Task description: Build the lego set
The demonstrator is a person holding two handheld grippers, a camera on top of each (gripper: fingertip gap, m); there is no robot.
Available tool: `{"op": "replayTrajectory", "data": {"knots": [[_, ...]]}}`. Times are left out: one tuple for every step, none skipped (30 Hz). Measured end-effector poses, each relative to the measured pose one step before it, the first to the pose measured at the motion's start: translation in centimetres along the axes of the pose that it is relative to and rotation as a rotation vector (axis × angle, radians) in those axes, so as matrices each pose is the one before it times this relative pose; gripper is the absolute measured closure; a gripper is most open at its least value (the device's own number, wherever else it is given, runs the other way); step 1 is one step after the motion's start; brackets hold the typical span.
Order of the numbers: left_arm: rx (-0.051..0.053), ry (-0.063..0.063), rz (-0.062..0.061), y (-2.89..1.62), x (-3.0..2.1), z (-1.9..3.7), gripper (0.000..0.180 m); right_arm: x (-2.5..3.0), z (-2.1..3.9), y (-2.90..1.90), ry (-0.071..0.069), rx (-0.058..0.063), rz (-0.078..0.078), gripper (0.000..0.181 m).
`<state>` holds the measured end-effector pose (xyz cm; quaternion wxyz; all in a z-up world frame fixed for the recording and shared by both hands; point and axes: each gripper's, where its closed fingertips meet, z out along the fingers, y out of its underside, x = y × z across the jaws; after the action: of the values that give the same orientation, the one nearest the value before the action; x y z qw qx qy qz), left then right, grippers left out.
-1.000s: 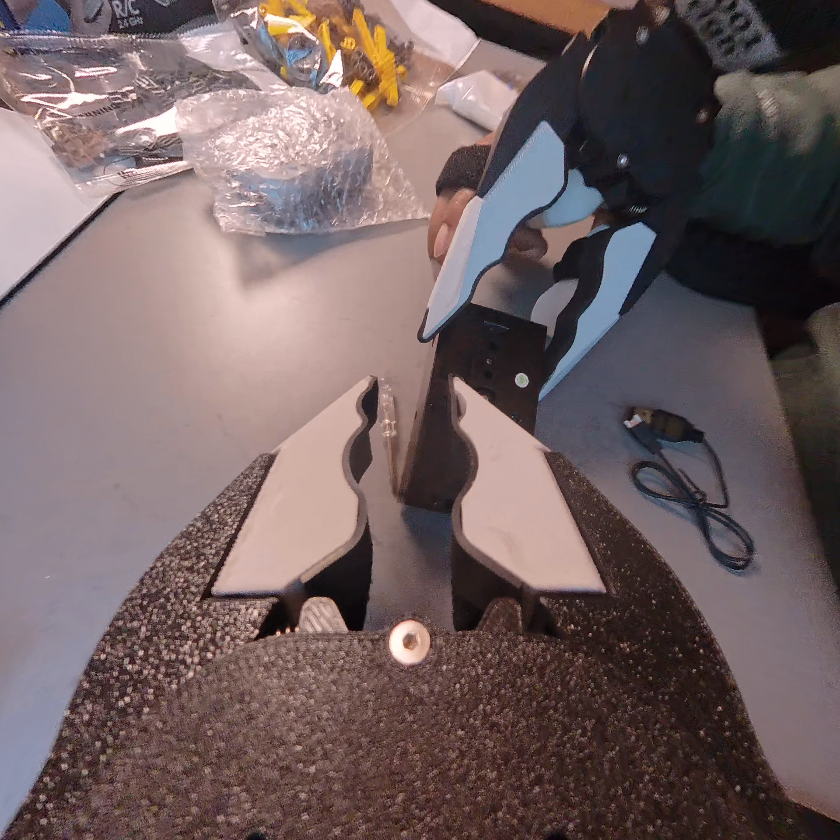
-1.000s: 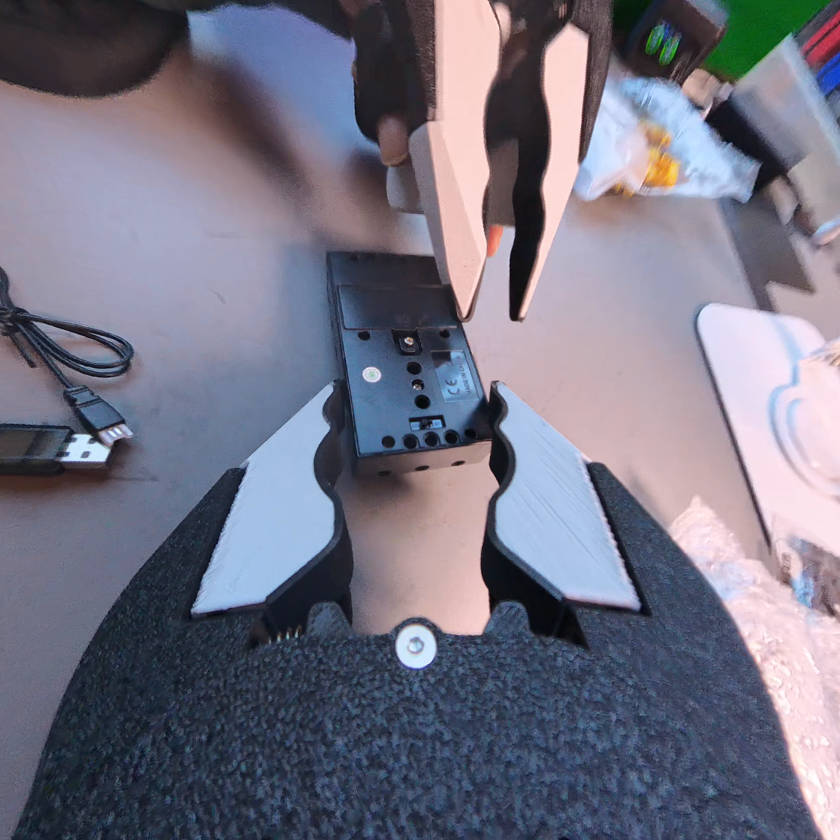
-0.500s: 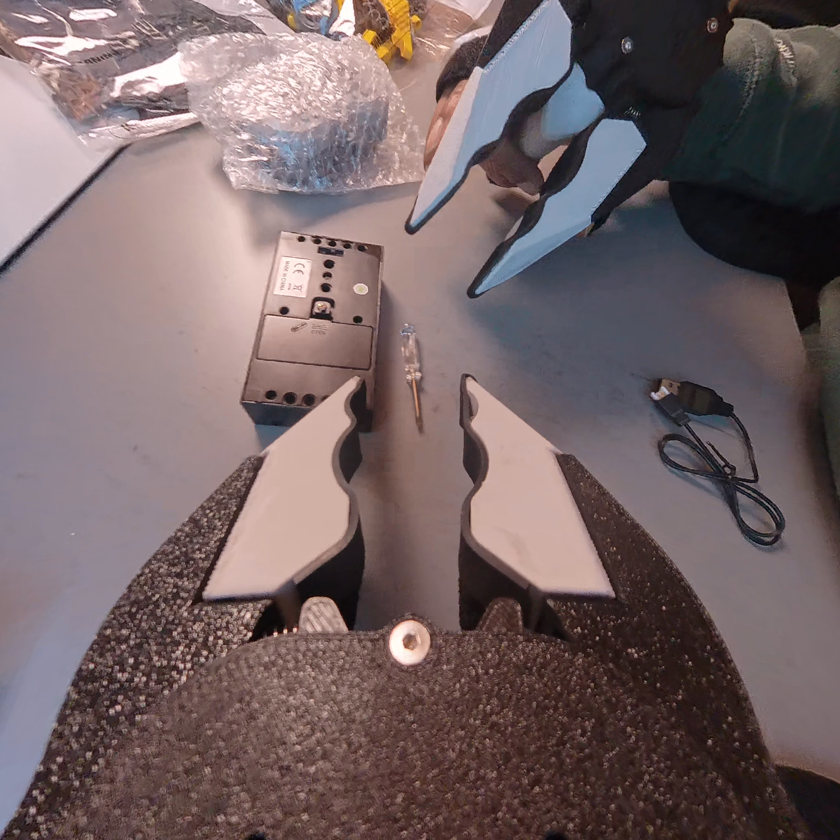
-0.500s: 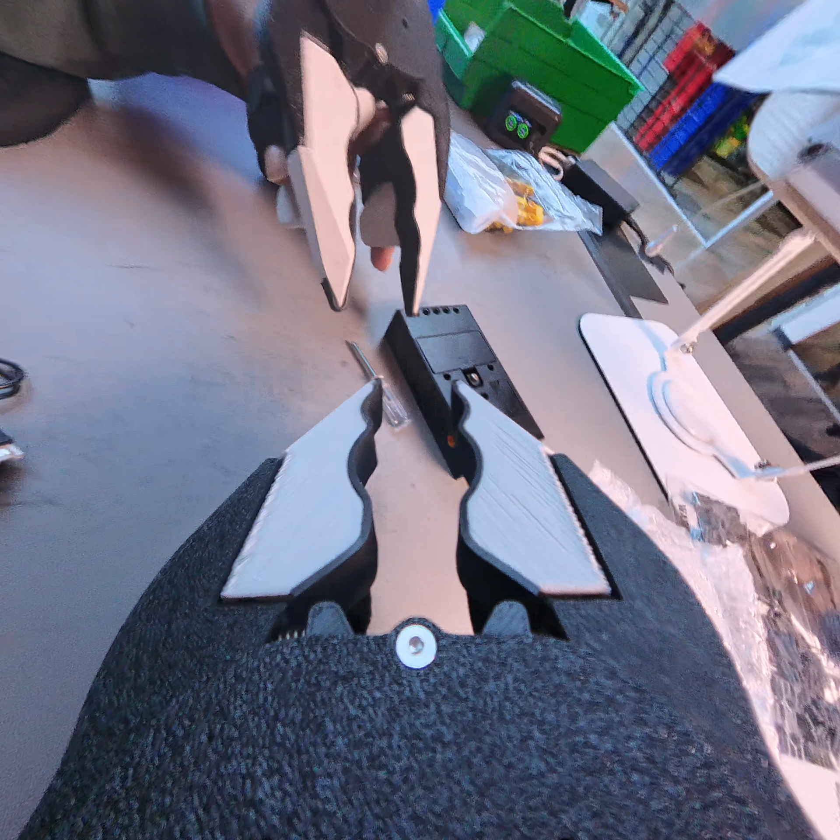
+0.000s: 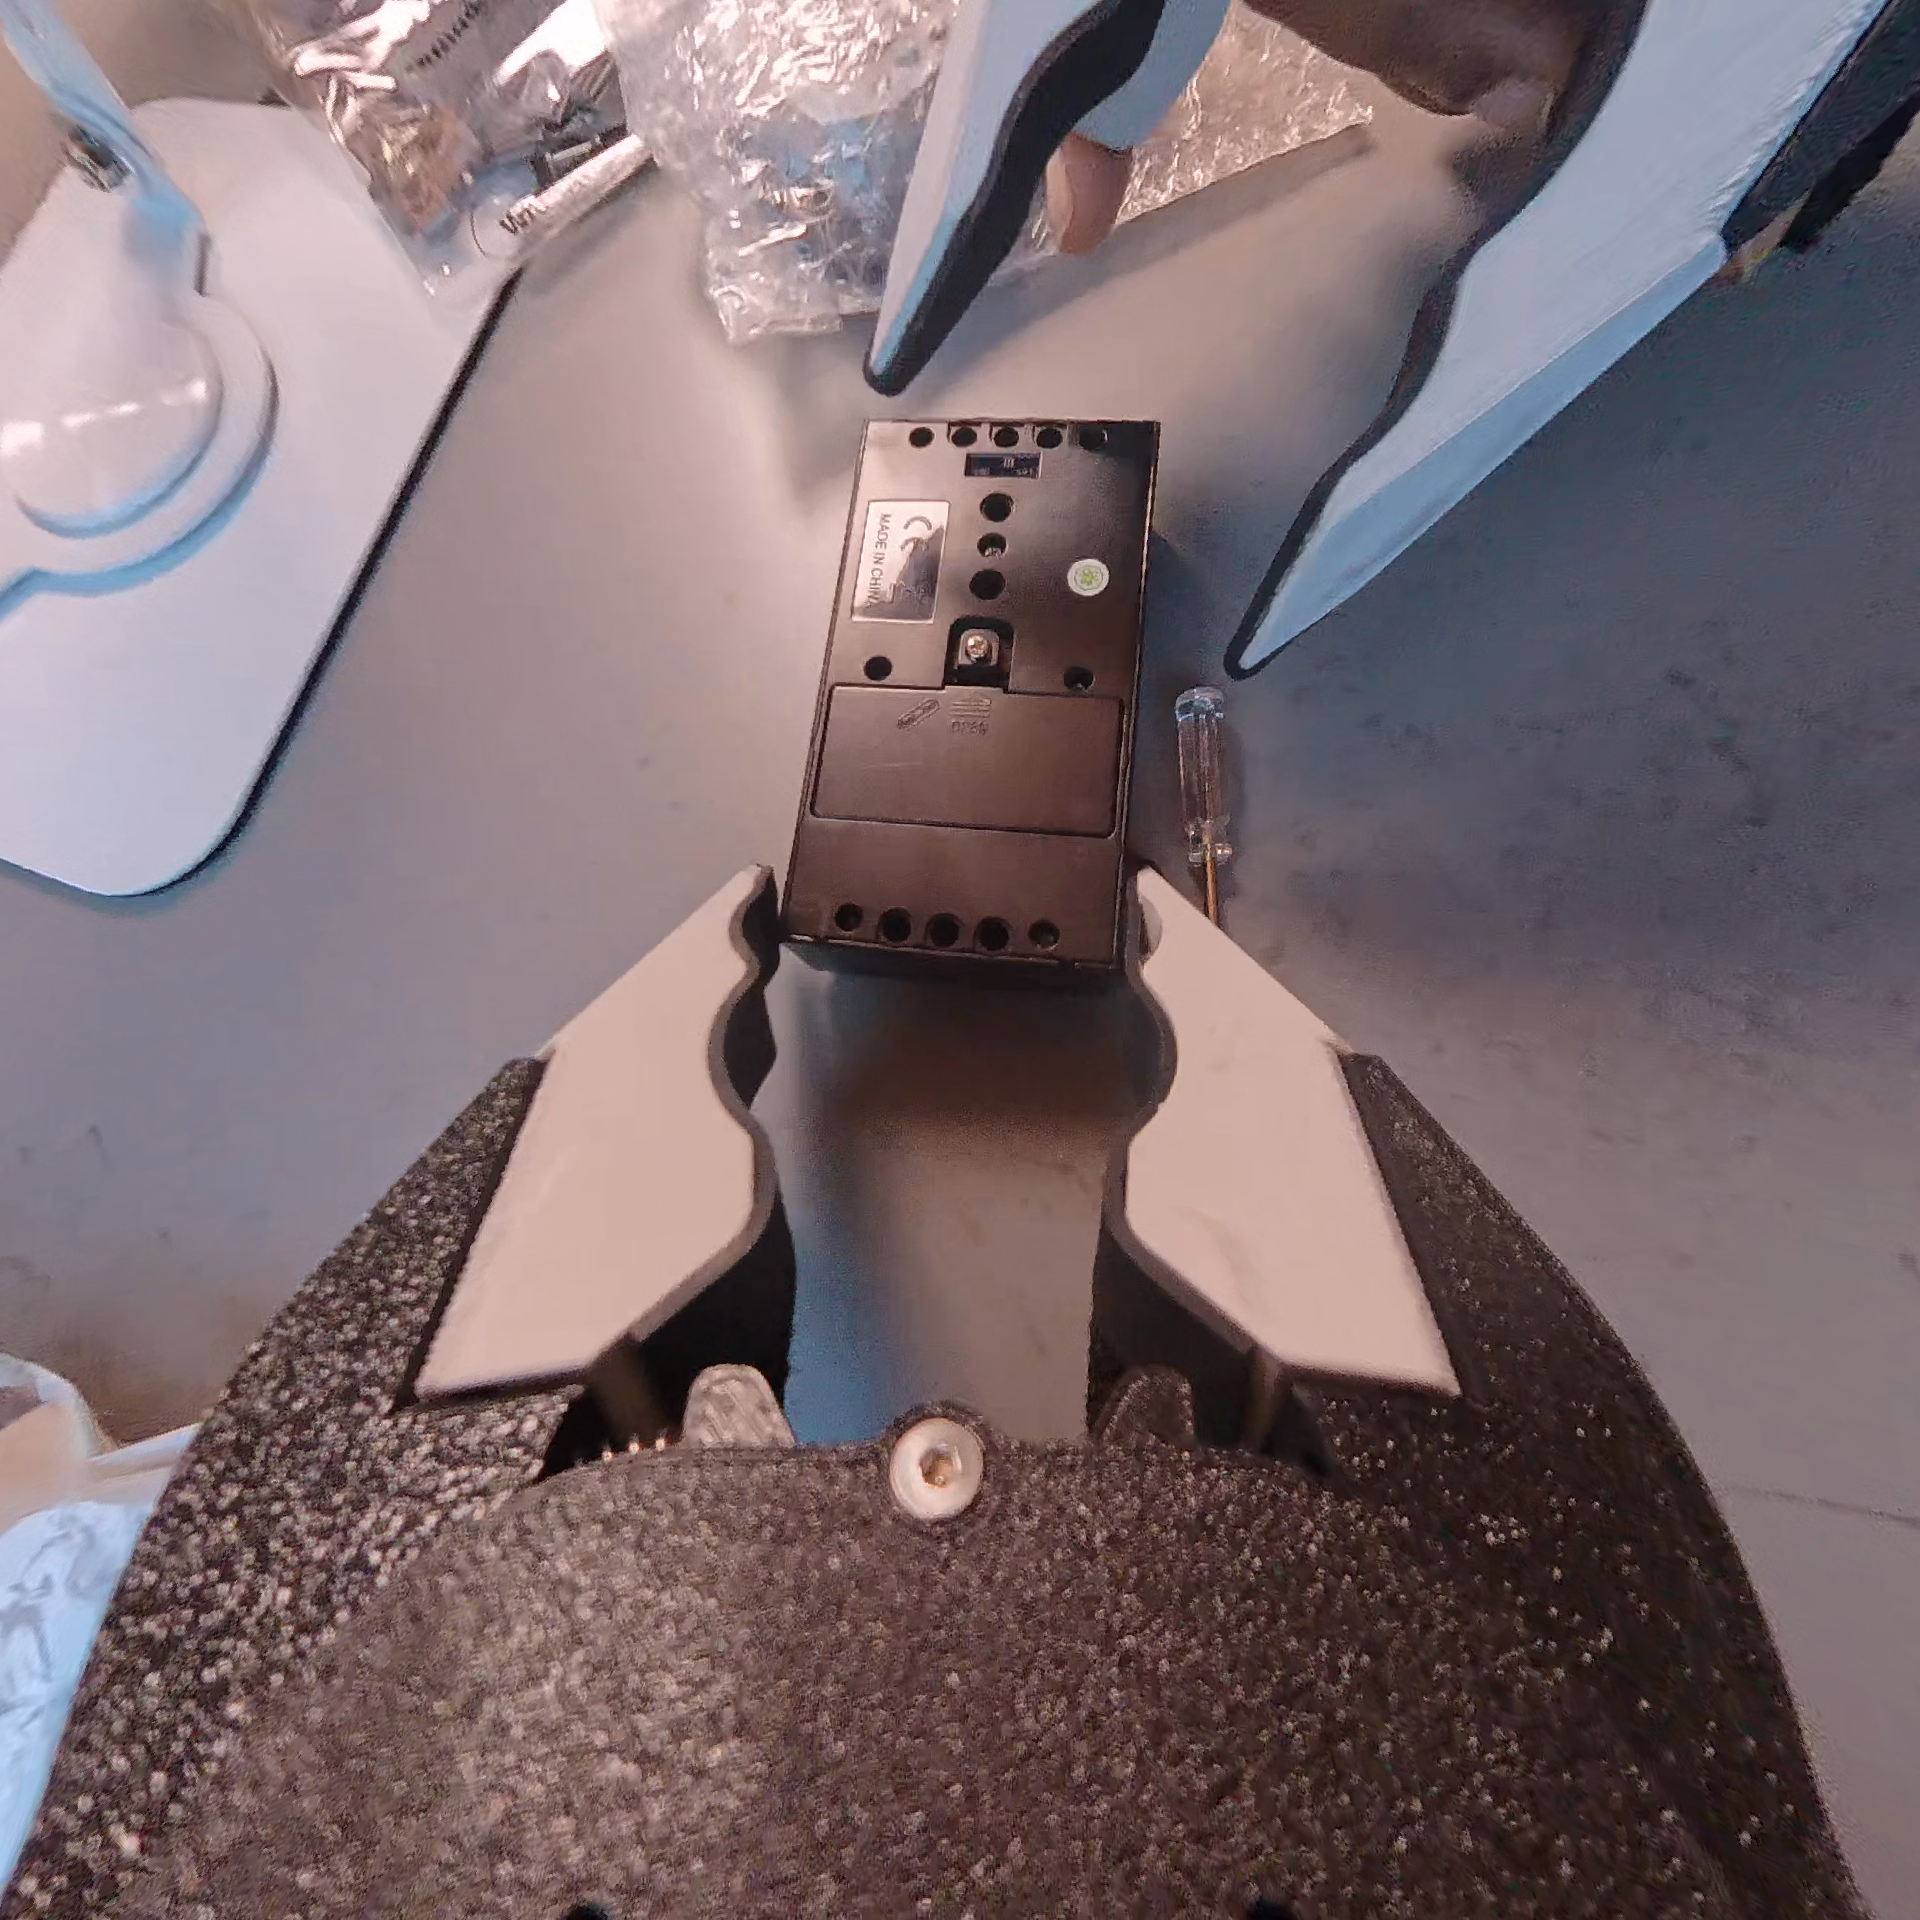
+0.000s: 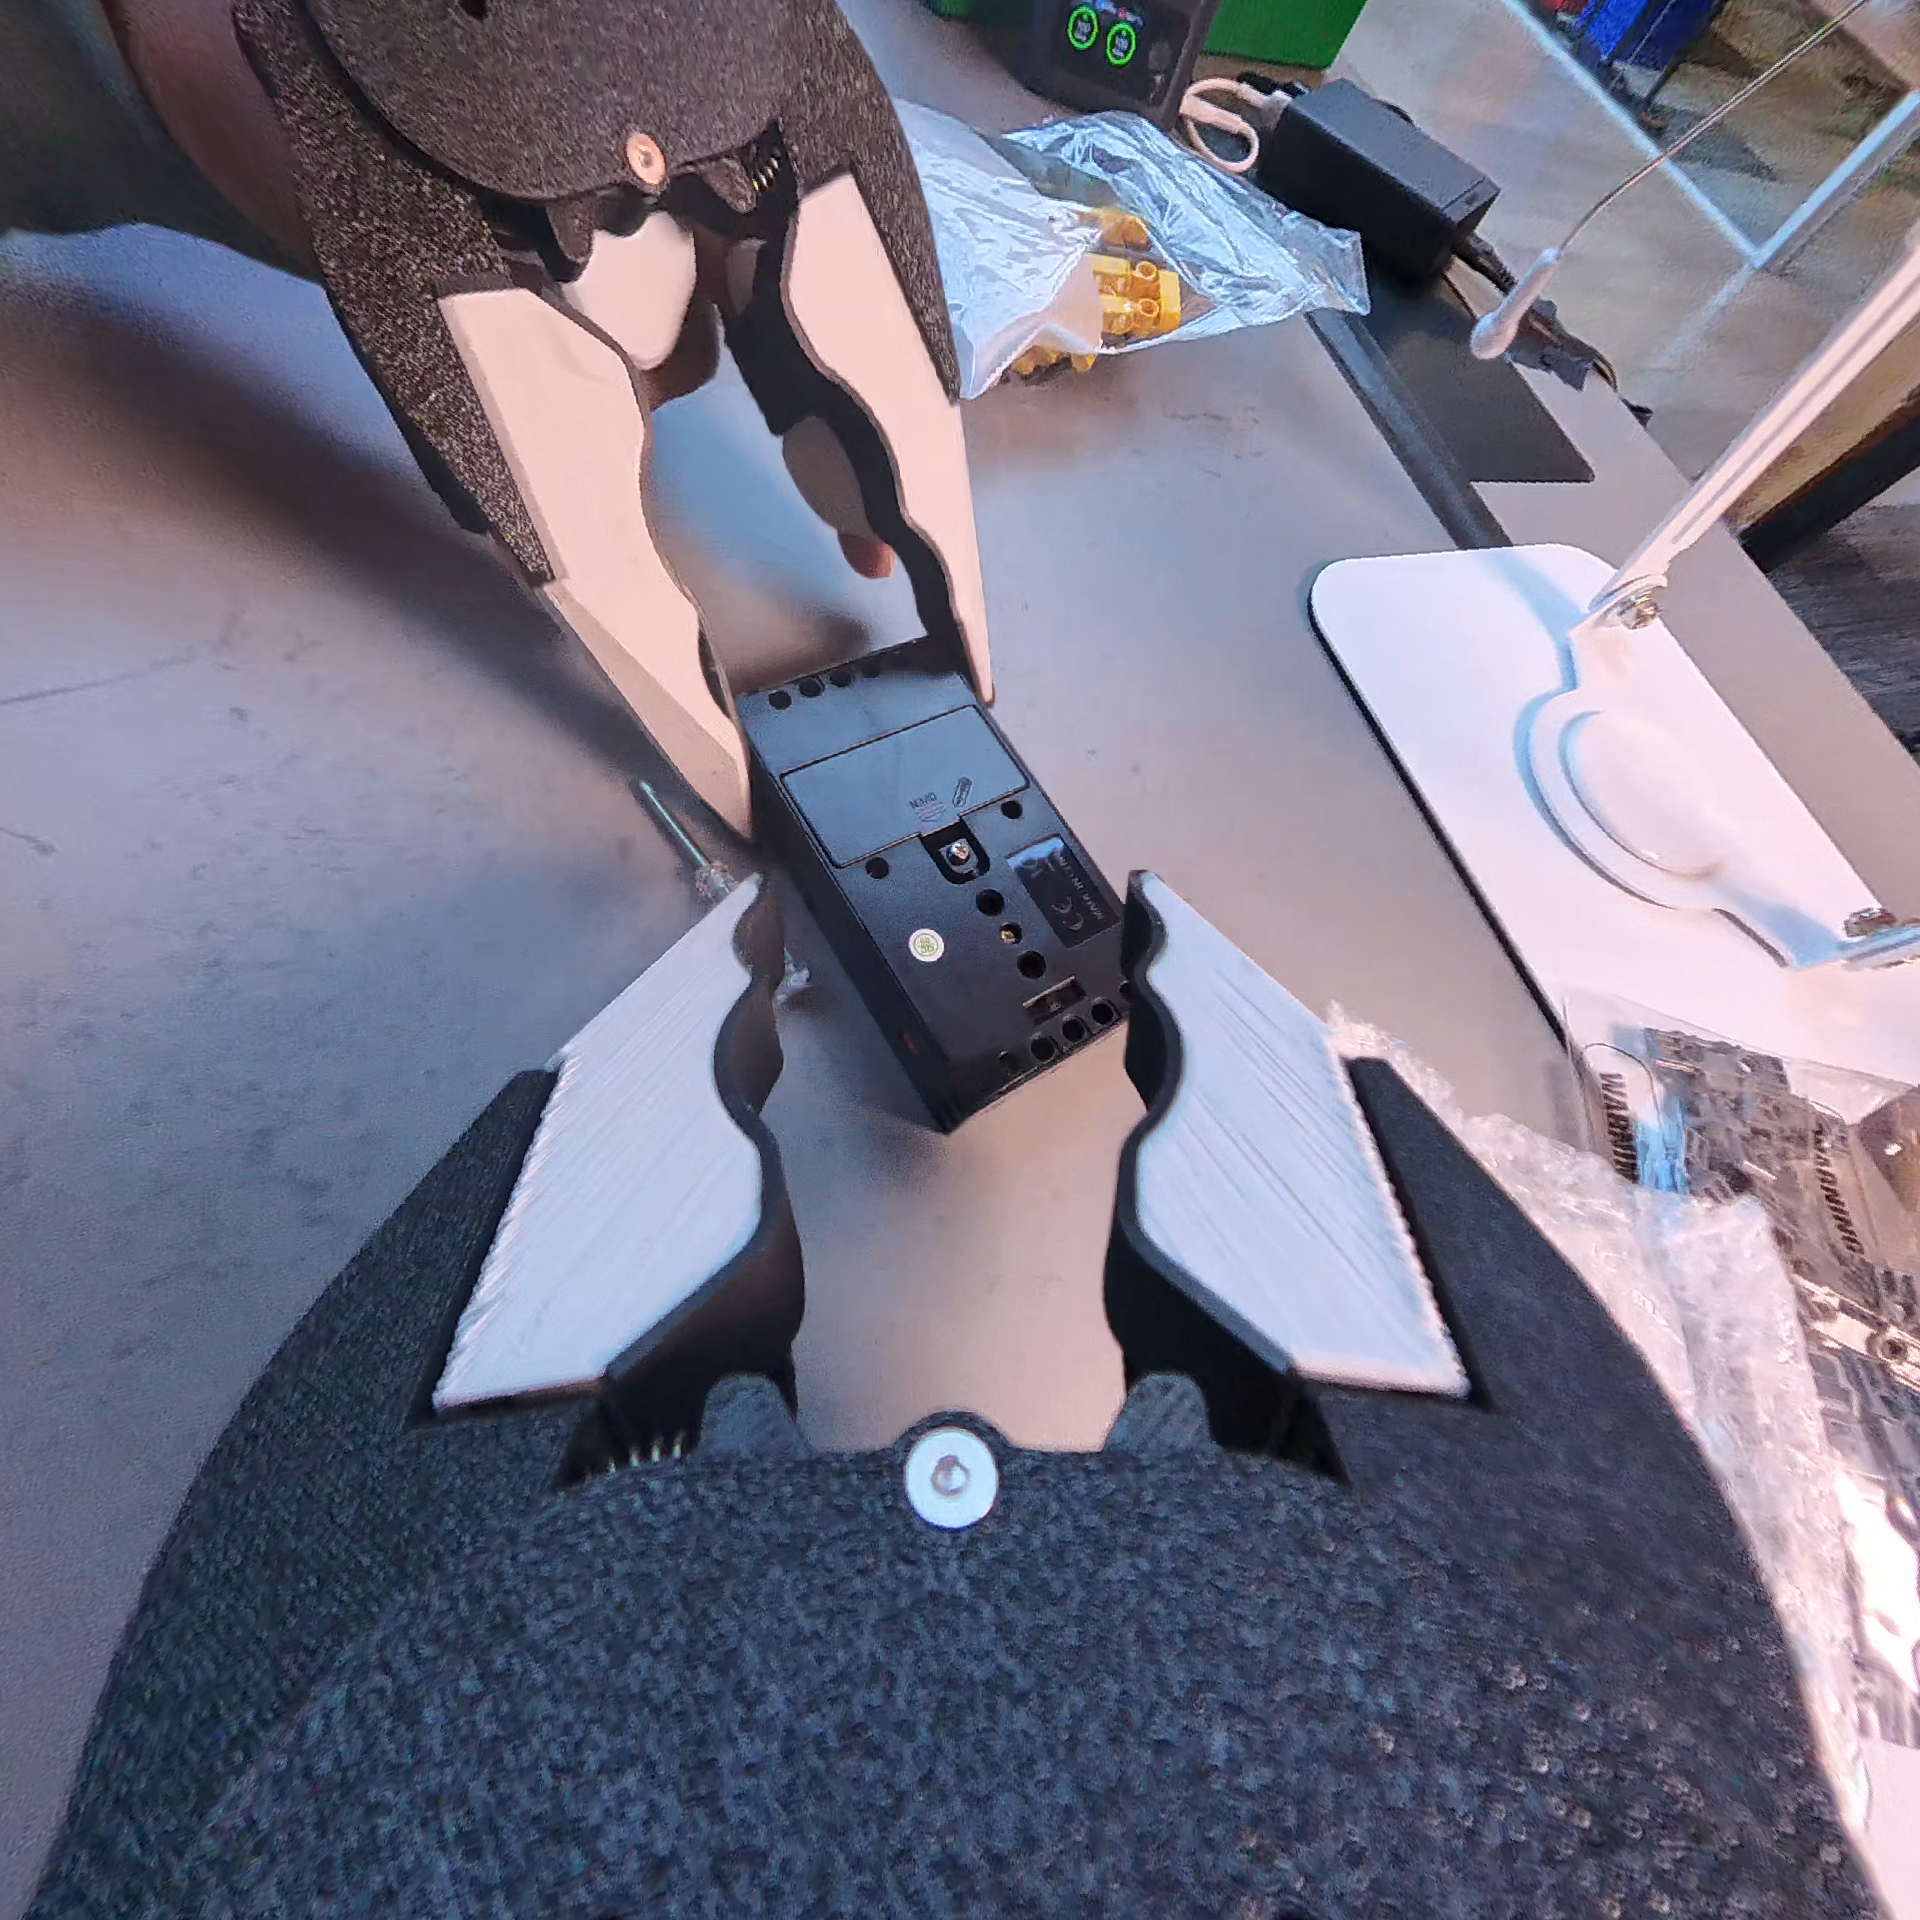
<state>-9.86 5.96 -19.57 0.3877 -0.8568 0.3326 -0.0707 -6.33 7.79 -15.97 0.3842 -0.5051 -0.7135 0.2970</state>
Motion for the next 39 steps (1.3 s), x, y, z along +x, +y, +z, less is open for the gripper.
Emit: {"op": "replayTrajectory", "data": {"knots": [[0.0189,-0.0209,0.0352,-0.385,0.005,-0.305,0.115,0.042,-0.054,0.141,0.0094,-0.0018,-0.0079,0.115],[0.0405,-0.0156,0.0384,-0.771,0.091,-0.570,0.115,0.135,-0.082,0.097,0.0122,0.0012,-0.0083,0.113],[0.0486,-0.0150,0.0355,-0.974,0.079,-0.738,0.115,0.128,-0.113,0.100,0.0098,0.0013,-0.0125,0.110],[0.0365,-0.0222,0.0387,-0.836,-0.024,-0.747,0.115,0.091,-0.131,0.037,0.0071,0.0035,-0.0188,0.106],[0.0284,-0.0250,0.0550,-0.700,-0.010,-0.688,0.115,0.058,-0.159,-0.096,0.0081,0.0101,-0.0241,0.104],[0.0282,-0.0191,0.0604,-0.645,0.146,-0.586,0.116,-0.062,-0.110,-0.084,0.0037,0.0047,-0.0245,0.102],[0.0220,-0.0095,0.0490,-0.551,0.267,-0.428,0.116,-0.242,0.018,0.033,-0.0045,-0.0058,-0.0259,0.101],[0.0167,-0.0033,0.0459,-0.481,0.365,-0.268,0.116,-0.273,0.155,0.065,-0.0026,-0.0078,-0.0262,0.099],[0.0143,-0.0008,0.0480,-0.465,0.408,-0.184,0.116,-0.244,0.219,0.076,0.0006,-0.0069,-0.0250,0.098],[0.0117,-0.0002,0.0401,-0.515,0.375,-0.074,0.116,-0.398,0.247,0.076,-0.0099,-0.0050,-0.0219,0.098],[0.0132,0.0005,0.0304,-0.583,0.314,-0.007,0.116,-0.505,0.278,0.059,-0.0180,-0.0018,-0.0157,0.098],[0.0136,0.0020,0.0277,-0.596,0.309,0.052,0.116,-0.271,0.294,0.065,-0.0038,-0.0010,-0.0105,0.101],[0.0091,-0.0004,0.0263,-0.487,0.255,0.074,0.116,-0.243,0.217,-0.001,-0.0012,0.0016,-0.0190,0.109],[0.0066,-0.0032,0.0200,-0.363,0.133,0.019,0.116,-0.120,0.065,-0.139,0.0109,0.0085,-0.0344,0.112],[0.0108,-0.0053,0.0046,-0.274,-0.004,-0.073,0.116,0.038,-0.097,-0.147,0.0175,0.0079,-0.0392,0.114],[0.0258,-0.0082,-0.0187,-0.332,-0.164,-0.188,0.115,0.213,-0.228,-0.314,0.0221,0.0173,-0.0205,0.114],[0.0459,-0.0078,-0.0579,-0.488,-0.417,-0.357,0.116,0.587,-0.363,-0.523,0.0436,0.0286,-0.0163,0.114],[0.0650,0.0000,-0.0962,-0.737,-0.586,-0.508,0.112,0.948,-0.411,-0.493,0.0741,0.0187,-0.0495,0.114],[0.0693,-0.0011,-0.1092,-0.850,-0.757,-0.613,0.104,1.024,-0.351,-0.281,0.0784,-0.0022,-0.0730,0.114],[0.0508,-0.0108,-0.1015,-0.678,-0.922,-0.558,0.101,0.872,-0.335,-0.462,0.0676,0.0113,-0.0695,0.114],[0.0234,-0.0199,-0.0886,-0.277,-0.996,-0.392,0.098,0.901,-0.326,-0.582,0.0719,0.0199,-0.0542,0.115],[0.0060,-0.0063,-0.0747,0.017,-0.660,-0.195,0.092,0.839,-0.307,-0.669,0.0693,0.0209,-0.0584,0.115],[-0.0054,0.0096,-0.0613,0.256,-0.250,-0.006,0.091,0.746,-0.277,-0.684,0.0664,0.0173,-0.0766,0.116],[-0.0179,-0.0005,-0.0464,0.463,-0.251,0.147,0.091,0.590,-0.214,-0.626,0.0555,0.0125,-0.0761,0.116],[-0.0203,-0.0108,-0.0281,0.497,-0.286,0.233,0.092,0.323,-0.175,-0.715,0.0345,0.0240,-0.0507,0.116],[-0.0021,-0.0019,-0.0189,0.245,-0.110,0.213,0.093,0.049,-0.143,-0.698,0.0118,0.0252,-0.0244,0.116],[0.0140,0.0139,-0.0301,0.032,0.041,0.179,0.095,-0.144,-0.068,-0.473,-0.0003,0.0116,-0.0210,0.116],[0.0063,0.0229,-0.0455,0.148,0.017,0.115,0.094,-0.111,-0.072,-0.419,0.0053,0.0108,-0.0308,0.116],[-0.0060,0.0327,-0.0486,0.297,0.062,0.029,0.095,-0.068,-0.081,-0.392,0.0050,0.0102,-0.0217,0.116],[-0.0075,0.0561,-0.0364,0.280,0.460,-0.117,0.108,0.075,-0.088,-0.348,0.0089,0.0083,-0.0165,0.115],[0.0027,0.0620,-0.0113,0.034,0.730,-0.218,0.131,0.185,-0.088,-0.374,0.0132,0.0094,-0.0173,0.115],[0.0130,0.0341,0.0192,-0.240,0.623,-0.203,0.146,0.113,-0.057,-0.321,0.0069,0.0065,-0.0115,0.115],[0.0013,-0.0022,0.0447,-0.225,0.294,-0.098,0.147,0.118,0.001,-0.092,0.0071,-0.0039,-0.0037,0.115],[-0.0085,-0.0153,0.0651,-0.198,0.236,-0.037,0.150,0.225,0.012,0.176,0.0112,-0.0068,0.0101,0.115],[-0.0063,-0.0309,0.0748,-0.273,0.096,0.024,0.152,0.115,0.040,0.399,-0.0043,-0.0086,0.0345,0.116],[-0.0108,-0.0484,0.0854,-0.195,-0.103,0.102,0.153,-0.123,0.079,0.462,-0.0266,-0.0091,0.0535,0.116],[-0.0196,-0.0516,0.1166,-0.033,-0.023,0.112,0.154,-0.142,0.080,0.570,-0.0316,-0.0135,0.0792,0.115],[-0.0312,-0.0456,0.1396,0.164,0.115,0.111,0.154,-0.265,-0.039,0.212,-0.0539,0.0106,0.1164,0.115],[-0.0433,-0.0353,0.1304,0.384,0.199,0.162,0.154,-0.196,-0.096,0.106,-0.0578,0.0114,0.1221,0.111]]}}
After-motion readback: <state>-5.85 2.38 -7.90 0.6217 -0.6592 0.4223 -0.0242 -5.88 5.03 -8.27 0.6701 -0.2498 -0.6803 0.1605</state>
